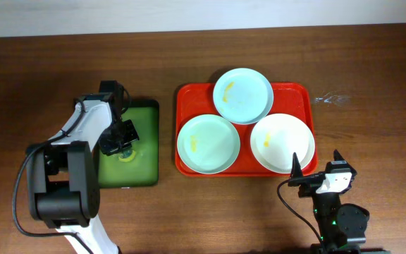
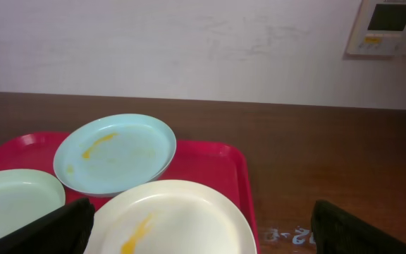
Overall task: Clean dirty plates on tray and stack at the side
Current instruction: 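Lift the sponge with the left gripper out of the soapy water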
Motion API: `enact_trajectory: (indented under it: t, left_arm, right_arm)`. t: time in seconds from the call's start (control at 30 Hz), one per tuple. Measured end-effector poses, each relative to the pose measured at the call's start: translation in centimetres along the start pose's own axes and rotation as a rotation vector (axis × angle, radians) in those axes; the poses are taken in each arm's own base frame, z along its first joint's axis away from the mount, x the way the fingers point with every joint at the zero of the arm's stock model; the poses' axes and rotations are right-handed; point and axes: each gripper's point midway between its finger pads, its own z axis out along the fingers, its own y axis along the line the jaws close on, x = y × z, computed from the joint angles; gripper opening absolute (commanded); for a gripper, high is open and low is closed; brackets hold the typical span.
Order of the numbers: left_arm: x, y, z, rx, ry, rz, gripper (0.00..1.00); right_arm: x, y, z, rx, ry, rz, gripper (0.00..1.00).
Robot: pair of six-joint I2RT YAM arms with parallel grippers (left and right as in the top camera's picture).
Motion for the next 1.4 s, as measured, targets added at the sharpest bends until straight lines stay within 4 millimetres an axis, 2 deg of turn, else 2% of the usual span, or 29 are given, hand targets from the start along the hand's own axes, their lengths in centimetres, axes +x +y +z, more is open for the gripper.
enact_trajectory:
  t: [0.03, 0.07, 0.13, 0.17, 0.23, 0.37, 0.4, 0.43, 0.5, 0.63, 0.67, 0.7, 0.73, 0.77, 0.8, 0.9, 0.97, 1.03, 1.17, 1.27, 1.33, 1.37, 1.4]
  left_arm:
    - [0.0, 0.0, 0.0, 0.000, 0.000, 0.001, 0.47]
    - [0.0, 0.0, 0.0, 0.000, 0.000, 0.000, 0.99]
    - [0.1, 0.0, 0.0, -0.001, 0.004, 0.001, 0.99]
    - [0.4, 0.2, 0.0, -0.007, 0.017, 0.002, 0.94]
    - [1.1, 0.5, 0.0, -0.020, 0.043, 0.004, 0.77]
    - [1.9, 0.9, -0.1, -0.035, 0.079, 0.005, 0.02]
    - [1.9, 0.9, -0.1, -0.036, 0.079, 0.004, 0.00]
    - [1.9, 0.9, -0.1, -0.036, 0.079, 0.004, 0.11]
    - [1.9, 0.9, -0.1, -0.036, 0.079, 0.000, 0.99]
    - [1.1, 0.6, 0.0, -0.026, 0.043, 0.006, 1.00]
    - [0.7, 0.6, 0.0, -0.028, 0.026, 0.006, 0.75]
    - [0.3, 0.7, 0.0, -0.037, 0.008, 0.006, 0.43]
    - [0.2, 0.8, 0.0, -0.044, 0.005, 0.010, 0.27]
    - [0.2, 0.9, 0.0, -0.047, 0.003, 0.009, 0.06]
    - [0.2, 1.0, 0.0, -0.051, 0.002, 0.014, 0.00]
    - [0.8, 1.3, -0.6, -0.069, 0.036, 0.019, 0.00]
    - [0.2, 1.1, -2.3, -0.070, 0.037, 0.019, 0.00]
    - [0.2, 1.2, -5.1, -0.087, 0.075, 0.022, 0.00]
    - [-2.0, 0.5, -12.4, -0.052, -0.003, 0.017, 0.00]
    - [-2.7, 0.3, -14.9, -0.032, -0.047, 0.014, 0.00]
    - [-3.3, -0.1, -14.3, -0.022, -0.070, 0.013, 0.00]
    - [-3.7, -0.4, -12.9, -0.017, -0.084, 0.015, 0.00]
    - [-3.3, -0.7, -10.1, -0.022, -0.068, 0.025, 0.00]
  right_arm:
    - [0.0, 0.0, 0.0, 0.000, 0.000, 0.001, 0.98]
    - [0.0, 0.0, 0.0, 0.000, 0.000, 0.000, 0.98]
    - [0.0, 0.0, 0.0, 0.000, 0.000, 0.000, 0.98]
    - [0.0, 0.0, 0.0, 0.000, 0.000, 0.000, 0.99]
    - [0.0, 0.0, 0.0, 0.000, 0.000, 0.000, 0.98]
    - [0.0, 0.0, 0.0, 0.000, 0.000, 0.000, 0.98]
    - [0.0, 0.0, 0.0, 0.000, 0.000, 0.000, 0.98]
    - [0.0, 0.0, 0.0, 0.000, 0.000, 0.000, 0.98]
    - [0.0, 0.0, 0.0, 0.000, 0.000, -0.001, 0.98]
    - [0.0, 0.0, 0.0, 0.000, 0.000, -0.001, 0.98]
    - [0.0, 0.0, 0.0, 0.000, 0.000, 0.000, 0.98]
    - [0.0, 0.0, 0.0, 0.000, 0.000, 0.000, 0.98]
    - [0.0, 0.0, 0.0, 0.000, 0.000, -0.001, 0.98]
    - [0.0, 0.0, 0.0, 0.000, 0.000, 0.000, 0.98]
    - [0.0, 0.0, 0.0, 0.000, 0.000, 0.000, 0.98]
    - [0.0, 0.0, 0.0, 0.000, 0.000, -0.001, 0.98]
    - [0.0, 0.0, 0.0, 0.000, 0.000, -0.001, 0.99]
    - [0.0, 0.0, 0.0, 0.000, -0.001, 0.000, 0.98]
    - [0.0, 0.0, 0.0, 0.000, 0.000, 0.000, 0.98]
    - [0.0, 0.0, 0.0, 0.000, 0.000, -0.001, 0.98]
    - [0.0, 0.0, 0.0, 0.000, 0.000, 0.000, 0.98]
    - [0.0, 0.0, 0.0, 0.000, 0.001, 0.000, 0.98]
    - [0.1, 0.0, 0.0, 0.000, 0.002, -0.001, 0.98]
